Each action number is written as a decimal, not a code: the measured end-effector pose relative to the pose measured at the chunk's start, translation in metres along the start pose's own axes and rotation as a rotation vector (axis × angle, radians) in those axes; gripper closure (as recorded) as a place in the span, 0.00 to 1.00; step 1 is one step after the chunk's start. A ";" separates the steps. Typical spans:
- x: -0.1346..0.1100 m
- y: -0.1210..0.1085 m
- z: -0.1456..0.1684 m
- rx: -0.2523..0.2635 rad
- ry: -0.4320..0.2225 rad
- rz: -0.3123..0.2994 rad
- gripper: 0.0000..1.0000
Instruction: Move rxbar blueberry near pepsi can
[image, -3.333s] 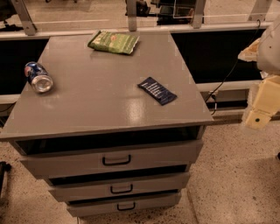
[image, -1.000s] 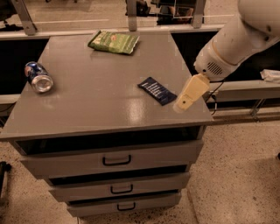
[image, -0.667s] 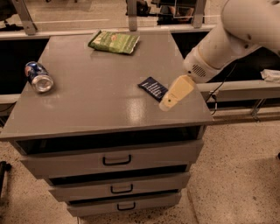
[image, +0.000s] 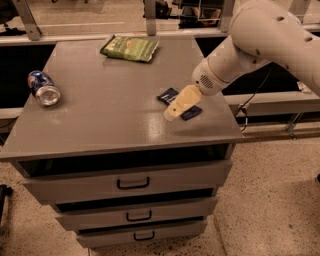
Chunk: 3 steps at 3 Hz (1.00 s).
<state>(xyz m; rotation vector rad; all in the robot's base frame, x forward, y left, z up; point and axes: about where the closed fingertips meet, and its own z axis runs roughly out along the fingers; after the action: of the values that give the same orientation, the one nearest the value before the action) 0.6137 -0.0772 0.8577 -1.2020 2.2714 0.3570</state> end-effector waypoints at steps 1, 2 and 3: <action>-0.007 -0.003 0.024 0.008 -0.013 0.020 0.17; -0.009 -0.012 0.035 0.031 -0.022 0.042 0.41; -0.011 -0.017 0.032 0.055 -0.036 0.047 0.65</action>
Offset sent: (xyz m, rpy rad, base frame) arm 0.0394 0.0116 -0.0293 0.0253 -0.0316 -0.0973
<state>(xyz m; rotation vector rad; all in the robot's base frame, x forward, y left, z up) 0.6439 -0.0646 0.8383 -1.1078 2.2667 0.3295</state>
